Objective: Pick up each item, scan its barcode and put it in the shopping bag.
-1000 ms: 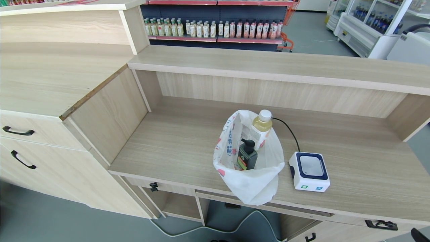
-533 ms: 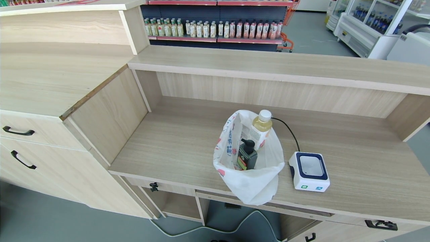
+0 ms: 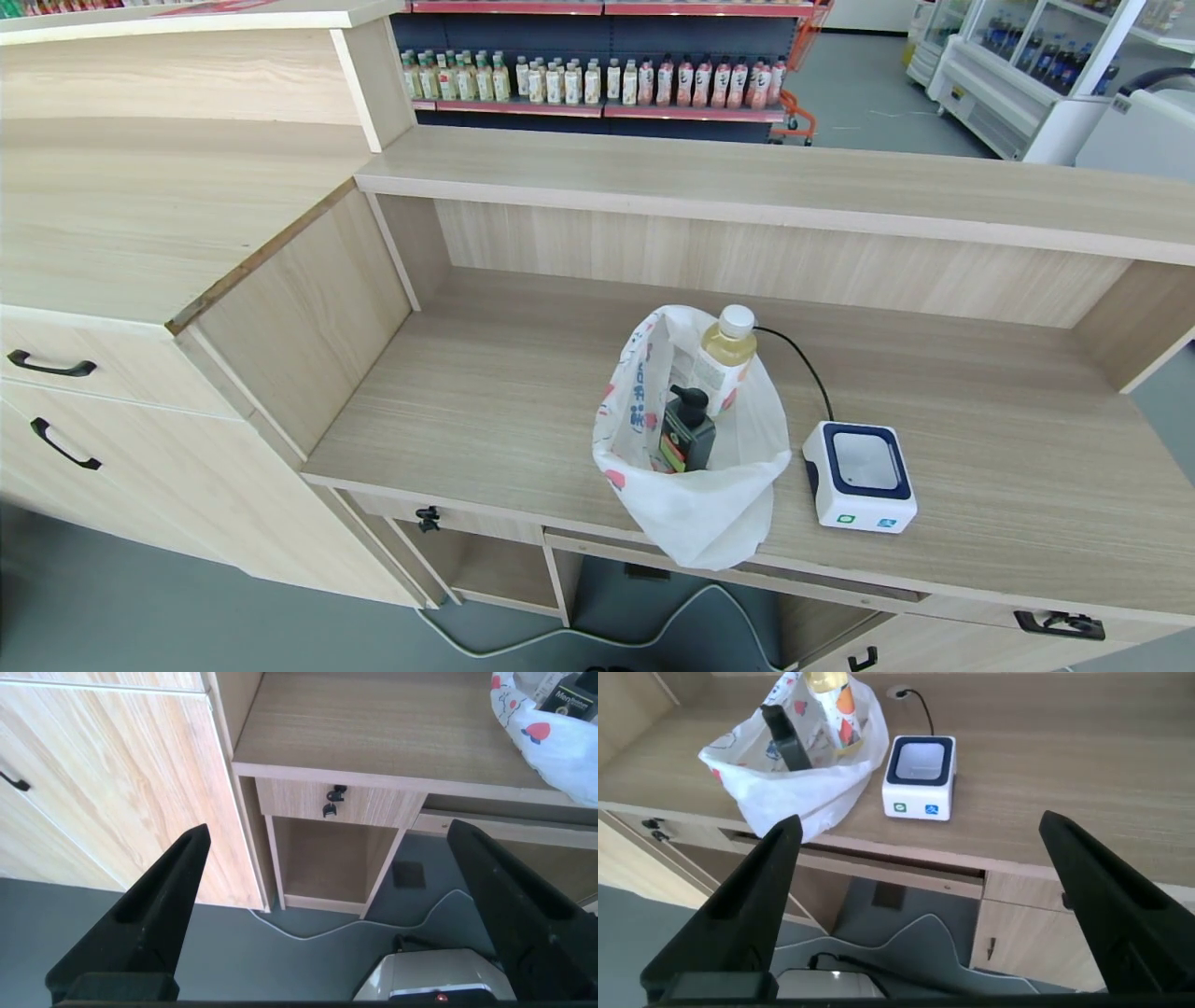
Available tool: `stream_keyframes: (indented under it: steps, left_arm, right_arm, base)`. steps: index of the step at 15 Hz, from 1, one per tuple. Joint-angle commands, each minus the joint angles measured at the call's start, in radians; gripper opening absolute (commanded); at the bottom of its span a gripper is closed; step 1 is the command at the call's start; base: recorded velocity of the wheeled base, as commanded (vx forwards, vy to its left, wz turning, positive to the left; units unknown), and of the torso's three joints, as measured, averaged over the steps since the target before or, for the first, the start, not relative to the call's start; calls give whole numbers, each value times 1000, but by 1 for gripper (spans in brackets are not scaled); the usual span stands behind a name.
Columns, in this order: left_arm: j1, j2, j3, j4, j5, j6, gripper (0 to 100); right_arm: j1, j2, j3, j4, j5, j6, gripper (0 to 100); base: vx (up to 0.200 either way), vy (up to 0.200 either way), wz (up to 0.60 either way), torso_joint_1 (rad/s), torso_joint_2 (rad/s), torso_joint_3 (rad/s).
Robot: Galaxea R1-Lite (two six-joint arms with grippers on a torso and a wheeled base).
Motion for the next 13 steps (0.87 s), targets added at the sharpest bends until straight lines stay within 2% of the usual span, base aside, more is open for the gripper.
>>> stream_keyframes:
  steps: [1,4,13]
  left_arm:
    - [0,2,0,0,0,0,100]
    - [0,2,0,0,0,0,100]
    - [0,2,0,0,0,0,100]
  right_arm:
    - [-1,4,0,-2,0,21,100]
    - [0,4,0,1,6,-16,100]
    - [0,4,0,-1,0,-9,100]
  base:
    - [0,0,0,0,0,0]
    - [0,0,0,0,0,0]
    - [0,0,0,0,0,0]
